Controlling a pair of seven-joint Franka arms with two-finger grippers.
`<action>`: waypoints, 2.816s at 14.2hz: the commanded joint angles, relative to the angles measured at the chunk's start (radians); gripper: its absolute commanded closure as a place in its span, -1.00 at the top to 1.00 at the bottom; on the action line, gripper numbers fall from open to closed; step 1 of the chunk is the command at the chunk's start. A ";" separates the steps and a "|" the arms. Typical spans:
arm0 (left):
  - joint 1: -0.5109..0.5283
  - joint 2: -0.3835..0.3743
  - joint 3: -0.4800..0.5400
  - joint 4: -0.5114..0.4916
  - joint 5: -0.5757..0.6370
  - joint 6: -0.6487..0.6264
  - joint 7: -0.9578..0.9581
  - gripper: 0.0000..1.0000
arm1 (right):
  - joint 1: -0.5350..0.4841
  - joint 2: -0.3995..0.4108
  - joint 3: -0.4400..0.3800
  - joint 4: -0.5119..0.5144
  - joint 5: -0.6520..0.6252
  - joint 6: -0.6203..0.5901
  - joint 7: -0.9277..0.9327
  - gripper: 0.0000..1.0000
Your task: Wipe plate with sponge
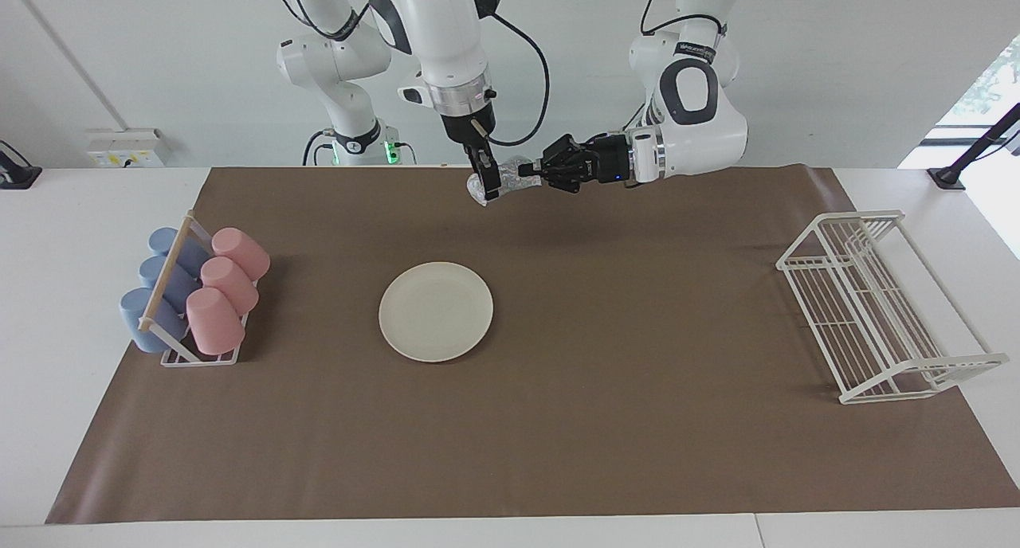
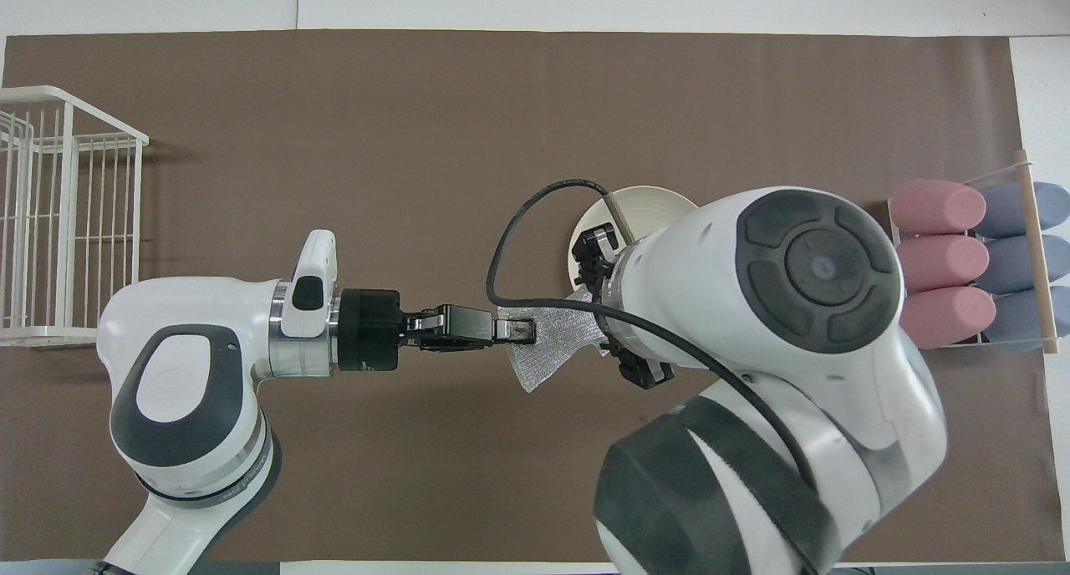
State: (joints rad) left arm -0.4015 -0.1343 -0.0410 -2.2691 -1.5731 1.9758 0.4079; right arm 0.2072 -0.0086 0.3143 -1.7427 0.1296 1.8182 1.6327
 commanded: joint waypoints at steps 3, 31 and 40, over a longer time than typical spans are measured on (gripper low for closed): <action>-0.036 -0.031 0.009 -0.043 -0.004 0.117 -0.047 -1.00 | -0.173 -0.062 0.003 -0.015 -0.013 -0.133 -0.596 1.00; -0.079 0.091 -0.006 0.394 1.533 -0.392 -1.024 -1.00 | -0.127 0.047 -0.445 0.130 -0.080 -0.247 -1.689 1.00; -0.125 0.186 -0.007 0.500 1.988 -0.710 -1.038 -1.00 | -0.127 0.032 -0.449 0.140 -0.090 -0.230 -1.642 1.00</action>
State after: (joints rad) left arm -0.4989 0.0172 -0.0588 -1.8058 0.3294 1.3336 -0.6108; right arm 0.0860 0.0235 -0.1354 -1.6121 0.0270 1.5875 -0.0254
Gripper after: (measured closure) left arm 0.956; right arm 0.000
